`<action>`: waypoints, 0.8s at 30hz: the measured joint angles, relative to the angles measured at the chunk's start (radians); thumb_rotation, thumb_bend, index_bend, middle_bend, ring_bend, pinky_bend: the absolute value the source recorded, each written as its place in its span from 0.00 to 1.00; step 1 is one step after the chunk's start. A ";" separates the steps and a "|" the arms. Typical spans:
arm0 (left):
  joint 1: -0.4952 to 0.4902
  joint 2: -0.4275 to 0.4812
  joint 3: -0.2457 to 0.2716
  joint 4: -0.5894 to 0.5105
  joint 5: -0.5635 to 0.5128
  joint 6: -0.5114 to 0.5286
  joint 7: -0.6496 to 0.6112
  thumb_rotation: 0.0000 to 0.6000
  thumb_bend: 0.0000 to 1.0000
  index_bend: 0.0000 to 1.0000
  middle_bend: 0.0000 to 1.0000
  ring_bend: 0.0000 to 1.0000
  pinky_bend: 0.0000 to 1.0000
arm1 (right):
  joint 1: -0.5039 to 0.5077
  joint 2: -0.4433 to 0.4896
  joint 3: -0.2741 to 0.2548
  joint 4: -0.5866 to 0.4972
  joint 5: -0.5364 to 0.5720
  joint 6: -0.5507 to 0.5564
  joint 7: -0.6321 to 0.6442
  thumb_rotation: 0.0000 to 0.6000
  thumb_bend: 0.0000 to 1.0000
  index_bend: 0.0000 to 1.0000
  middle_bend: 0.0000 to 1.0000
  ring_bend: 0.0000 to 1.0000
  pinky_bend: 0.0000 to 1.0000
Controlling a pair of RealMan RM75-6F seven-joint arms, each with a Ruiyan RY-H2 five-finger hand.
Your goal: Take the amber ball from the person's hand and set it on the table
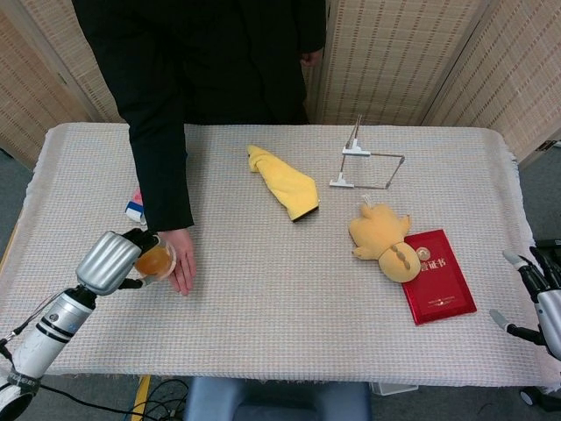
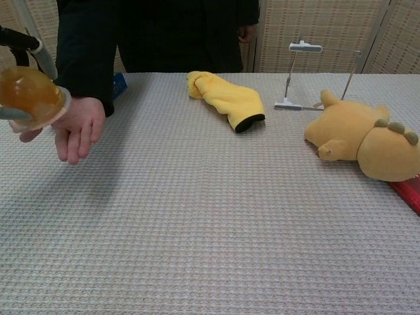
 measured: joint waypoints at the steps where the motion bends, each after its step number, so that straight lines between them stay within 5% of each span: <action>1: 0.012 0.008 0.007 -0.006 0.000 0.010 0.000 1.00 0.27 0.63 0.62 0.60 0.87 | 0.001 0.000 0.000 0.000 -0.001 0.000 0.000 1.00 0.19 0.10 0.18 0.07 0.13; 10: 0.094 0.017 0.092 -0.023 0.039 0.055 0.010 1.00 0.27 0.63 0.62 0.60 0.87 | 0.011 -0.005 0.000 0.005 -0.006 -0.013 0.003 1.00 0.19 0.10 0.18 0.07 0.13; 24: 0.066 -0.129 0.161 0.037 0.231 0.015 0.067 1.00 0.27 0.64 0.62 0.60 0.87 | 0.014 -0.007 0.000 0.003 -0.008 -0.016 0.003 1.00 0.19 0.10 0.18 0.07 0.13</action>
